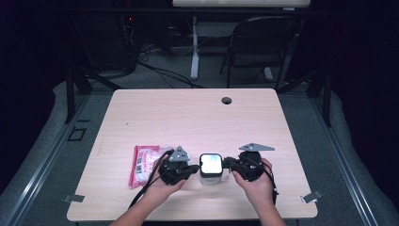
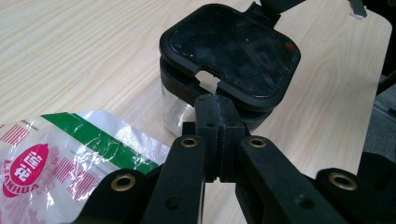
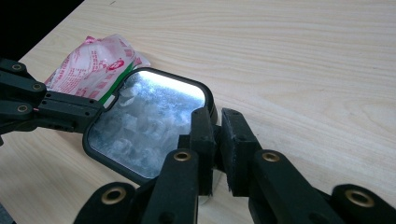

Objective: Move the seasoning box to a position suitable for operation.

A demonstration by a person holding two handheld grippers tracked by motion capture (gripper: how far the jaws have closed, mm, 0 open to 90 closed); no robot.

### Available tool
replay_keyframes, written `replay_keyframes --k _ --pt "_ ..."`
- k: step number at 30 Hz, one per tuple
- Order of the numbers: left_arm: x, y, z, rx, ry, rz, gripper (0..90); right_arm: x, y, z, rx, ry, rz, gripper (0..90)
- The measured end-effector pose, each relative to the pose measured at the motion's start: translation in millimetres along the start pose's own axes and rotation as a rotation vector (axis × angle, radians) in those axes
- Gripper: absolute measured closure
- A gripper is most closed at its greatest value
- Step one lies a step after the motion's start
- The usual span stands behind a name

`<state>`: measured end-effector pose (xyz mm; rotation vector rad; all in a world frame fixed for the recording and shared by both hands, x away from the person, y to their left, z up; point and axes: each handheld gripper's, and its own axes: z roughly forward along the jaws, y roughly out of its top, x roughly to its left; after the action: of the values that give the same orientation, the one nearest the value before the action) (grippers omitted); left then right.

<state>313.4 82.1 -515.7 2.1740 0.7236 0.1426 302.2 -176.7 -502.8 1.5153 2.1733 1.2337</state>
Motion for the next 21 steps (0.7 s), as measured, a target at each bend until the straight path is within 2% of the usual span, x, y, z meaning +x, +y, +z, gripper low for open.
replay_keyframes --k 14,17,18,21 --pt "-4.4 6.0 -0.3 -0.018 -0.004 0.013 90.0 -0.8 -1.2 -0.3 -0.008 0.0 -0.001 82.7" --pt "-4.7 6.9 -0.4 -0.016 -0.009 0.014 90.0 0.1 -1.5 -1.5 -0.008 0.006 -0.005 78.9" --pt "-4.6 7.7 -0.1 -0.015 -0.011 0.01 90.0 1.4 -1.7 -4.0 -0.01 0.02 -0.023 73.9" --pt "-4.9 9.6 0.3 -0.02 -0.014 0.01 90.0 5.3 -2.2 -8.3 -0.025 0.023 -0.054 68.7"
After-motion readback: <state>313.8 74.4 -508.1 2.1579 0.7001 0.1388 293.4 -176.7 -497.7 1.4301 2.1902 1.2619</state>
